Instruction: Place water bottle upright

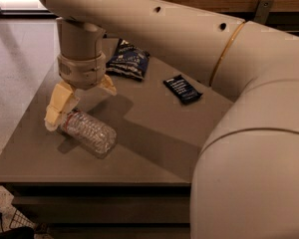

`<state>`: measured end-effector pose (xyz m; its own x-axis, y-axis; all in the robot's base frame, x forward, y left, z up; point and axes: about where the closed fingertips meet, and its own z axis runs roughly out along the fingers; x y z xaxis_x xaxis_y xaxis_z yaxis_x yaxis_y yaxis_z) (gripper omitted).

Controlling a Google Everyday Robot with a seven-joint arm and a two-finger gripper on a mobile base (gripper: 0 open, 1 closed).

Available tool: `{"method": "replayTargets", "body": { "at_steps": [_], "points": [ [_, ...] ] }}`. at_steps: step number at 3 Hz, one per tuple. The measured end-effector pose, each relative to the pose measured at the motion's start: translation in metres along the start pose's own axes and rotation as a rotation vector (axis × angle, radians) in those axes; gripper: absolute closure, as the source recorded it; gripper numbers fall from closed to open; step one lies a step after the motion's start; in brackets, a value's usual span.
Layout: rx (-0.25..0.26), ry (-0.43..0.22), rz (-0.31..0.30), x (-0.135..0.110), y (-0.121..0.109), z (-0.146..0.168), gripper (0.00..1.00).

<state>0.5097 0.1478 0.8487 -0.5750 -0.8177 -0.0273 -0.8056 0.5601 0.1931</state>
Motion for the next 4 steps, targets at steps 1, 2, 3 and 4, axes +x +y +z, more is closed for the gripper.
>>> {"method": "replayTargets", "body": {
  "at_steps": [1,2,3,4],
  "points": [
    [-0.006,0.016,0.003,0.0,0.013,0.009,0.0],
    [-0.011,0.021,-0.002,-0.005,0.021,0.018,0.06],
    [-0.011,0.009,-0.004,-0.008,0.022,0.018,0.36],
    [-0.012,0.0,-0.006,-0.011,0.023,0.019,0.67]
  ]
}}
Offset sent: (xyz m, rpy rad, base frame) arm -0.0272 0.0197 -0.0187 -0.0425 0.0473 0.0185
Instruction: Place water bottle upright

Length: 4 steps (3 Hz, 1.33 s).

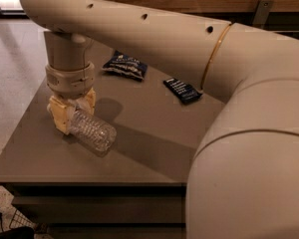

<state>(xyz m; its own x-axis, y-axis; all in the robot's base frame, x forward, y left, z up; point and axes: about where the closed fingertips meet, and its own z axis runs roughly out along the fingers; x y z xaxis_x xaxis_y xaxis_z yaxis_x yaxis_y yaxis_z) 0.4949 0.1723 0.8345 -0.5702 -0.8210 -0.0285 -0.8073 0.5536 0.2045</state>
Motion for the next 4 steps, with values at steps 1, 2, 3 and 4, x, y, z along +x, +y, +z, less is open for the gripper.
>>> {"method": "replayTargets", "body": {
  "at_steps": [1,2,3,4],
  "points": [
    [0.0,-0.005,-0.001,-0.002,0.001,0.001,0.9],
    [-0.001,-0.01,-0.003,-0.004,0.001,0.001,1.0],
    [-0.001,-0.01,-0.003,-0.004,0.001,0.001,1.0],
    [0.017,-0.066,-0.081,-0.004,-0.002,-0.016,1.0]
  ]
}}
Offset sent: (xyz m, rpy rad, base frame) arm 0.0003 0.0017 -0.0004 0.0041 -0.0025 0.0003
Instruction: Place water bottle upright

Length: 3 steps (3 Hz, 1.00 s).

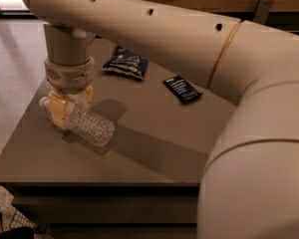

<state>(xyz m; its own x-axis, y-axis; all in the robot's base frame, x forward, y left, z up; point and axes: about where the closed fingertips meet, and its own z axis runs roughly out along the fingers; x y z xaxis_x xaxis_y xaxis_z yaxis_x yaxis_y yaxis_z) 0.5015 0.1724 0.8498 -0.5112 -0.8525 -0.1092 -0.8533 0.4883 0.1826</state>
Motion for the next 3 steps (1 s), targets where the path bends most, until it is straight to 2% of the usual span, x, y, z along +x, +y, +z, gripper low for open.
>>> {"method": "replayTargets", "body": {
  "at_steps": [1,2,3],
  "points": [
    [0.057,-0.11,-0.066,0.007,-0.006,-0.037,1.0],
    [0.064,-0.265,-0.136,0.02,-0.011,-0.067,1.0],
    [0.021,-0.481,-0.185,0.028,-0.029,-0.091,1.0]
  ]
}}
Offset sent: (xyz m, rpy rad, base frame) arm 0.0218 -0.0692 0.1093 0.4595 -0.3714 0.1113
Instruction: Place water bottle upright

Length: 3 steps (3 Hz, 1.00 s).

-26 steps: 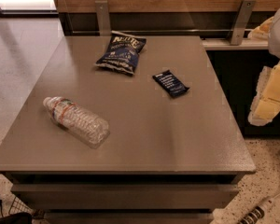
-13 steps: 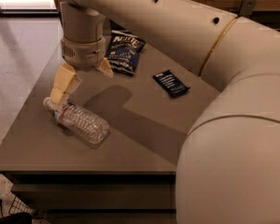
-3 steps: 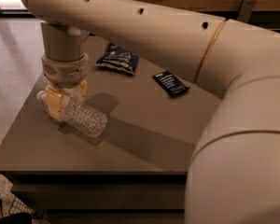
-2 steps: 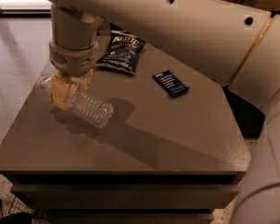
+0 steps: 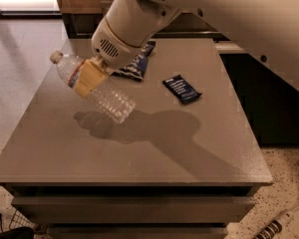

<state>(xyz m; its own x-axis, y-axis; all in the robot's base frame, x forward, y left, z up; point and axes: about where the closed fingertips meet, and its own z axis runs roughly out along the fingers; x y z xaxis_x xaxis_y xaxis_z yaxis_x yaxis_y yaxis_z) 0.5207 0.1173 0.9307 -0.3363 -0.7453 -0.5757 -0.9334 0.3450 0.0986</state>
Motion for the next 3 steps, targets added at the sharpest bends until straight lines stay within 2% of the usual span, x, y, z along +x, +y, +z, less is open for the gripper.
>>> {"method": "replayTargets", "body": {
  "at_steps": [1,2,3],
  "points": [
    [-0.051,-0.136,-0.002,-0.0009,-0.0077,-0.0109,1.0],
    [-0.126,-0.298,0.022,-0.0019,-0.0095,-0.0165,1.0],
    [-0.165,-0.431,0.041,-0.0005,-0.0071,-0.0175,1.0]
  ]
}}
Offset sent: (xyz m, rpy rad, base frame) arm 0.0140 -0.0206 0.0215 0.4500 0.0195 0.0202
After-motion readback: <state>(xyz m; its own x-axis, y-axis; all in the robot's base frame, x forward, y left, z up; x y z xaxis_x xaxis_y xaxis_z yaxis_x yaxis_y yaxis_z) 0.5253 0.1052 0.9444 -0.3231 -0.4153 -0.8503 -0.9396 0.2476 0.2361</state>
